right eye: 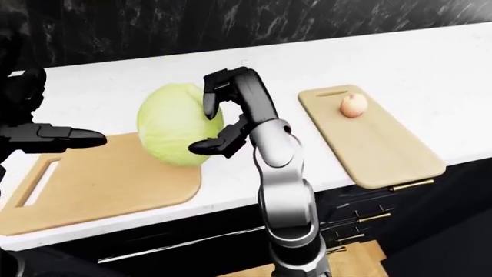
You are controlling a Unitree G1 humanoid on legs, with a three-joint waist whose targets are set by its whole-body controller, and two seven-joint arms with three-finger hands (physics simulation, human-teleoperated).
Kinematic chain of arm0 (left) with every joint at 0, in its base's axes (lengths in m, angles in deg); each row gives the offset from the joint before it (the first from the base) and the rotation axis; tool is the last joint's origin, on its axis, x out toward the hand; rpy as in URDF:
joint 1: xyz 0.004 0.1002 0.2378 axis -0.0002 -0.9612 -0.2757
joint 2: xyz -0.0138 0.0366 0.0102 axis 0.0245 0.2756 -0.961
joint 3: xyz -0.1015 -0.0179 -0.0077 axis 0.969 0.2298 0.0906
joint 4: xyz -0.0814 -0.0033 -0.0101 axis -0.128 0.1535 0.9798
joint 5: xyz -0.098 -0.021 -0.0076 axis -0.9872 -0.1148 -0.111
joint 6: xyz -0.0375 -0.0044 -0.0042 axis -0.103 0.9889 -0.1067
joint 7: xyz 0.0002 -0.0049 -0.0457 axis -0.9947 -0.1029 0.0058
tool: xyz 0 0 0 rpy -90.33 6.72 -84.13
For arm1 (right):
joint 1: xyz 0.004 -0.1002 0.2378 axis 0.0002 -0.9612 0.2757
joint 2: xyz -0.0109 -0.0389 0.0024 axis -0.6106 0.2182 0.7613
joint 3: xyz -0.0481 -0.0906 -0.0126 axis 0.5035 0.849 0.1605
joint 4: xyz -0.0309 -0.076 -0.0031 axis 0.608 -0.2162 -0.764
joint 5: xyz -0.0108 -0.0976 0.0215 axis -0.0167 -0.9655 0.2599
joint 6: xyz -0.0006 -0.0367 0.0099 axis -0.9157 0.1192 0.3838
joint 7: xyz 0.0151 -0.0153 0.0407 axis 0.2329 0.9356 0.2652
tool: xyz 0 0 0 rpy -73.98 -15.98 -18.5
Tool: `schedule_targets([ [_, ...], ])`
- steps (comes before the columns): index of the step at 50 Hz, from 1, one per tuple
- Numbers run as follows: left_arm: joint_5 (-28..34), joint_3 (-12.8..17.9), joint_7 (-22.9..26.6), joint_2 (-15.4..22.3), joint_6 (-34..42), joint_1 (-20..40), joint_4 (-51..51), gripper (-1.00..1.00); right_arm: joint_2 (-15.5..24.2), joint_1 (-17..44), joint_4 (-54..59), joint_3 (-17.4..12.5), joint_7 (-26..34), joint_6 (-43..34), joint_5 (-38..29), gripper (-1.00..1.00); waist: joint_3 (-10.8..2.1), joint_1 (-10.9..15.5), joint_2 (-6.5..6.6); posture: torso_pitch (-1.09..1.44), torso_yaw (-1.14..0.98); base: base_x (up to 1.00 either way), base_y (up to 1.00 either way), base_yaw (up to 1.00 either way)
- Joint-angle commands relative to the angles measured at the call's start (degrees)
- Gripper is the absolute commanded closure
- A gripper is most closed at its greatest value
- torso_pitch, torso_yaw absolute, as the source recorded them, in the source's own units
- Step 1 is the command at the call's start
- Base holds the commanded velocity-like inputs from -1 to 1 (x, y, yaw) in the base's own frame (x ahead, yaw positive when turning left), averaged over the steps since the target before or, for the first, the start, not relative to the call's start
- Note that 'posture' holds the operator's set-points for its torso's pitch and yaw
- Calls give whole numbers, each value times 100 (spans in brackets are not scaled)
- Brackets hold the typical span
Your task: Place the apricot and the cabbage on separate cutting boards.
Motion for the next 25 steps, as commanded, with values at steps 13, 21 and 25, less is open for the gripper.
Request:
schedule_targets([
  [13,-8,118,-38,100,-93,21,-191,-100,-622,579,56,177,140,135,-600,100,-155,244,79,0,14,0,0,0],
  [21,-2,140,-36,101,-47,4,-234,-100,-880,829,631,270,-33,333,-810,100,-178,451,88,0,18,0,0,0],
  [25,-7,216,-6,98,-29,-62,-306,-100,-992,802,745,362,17,424,-960,100,-192,568,98,0,20,0,0,0],
])
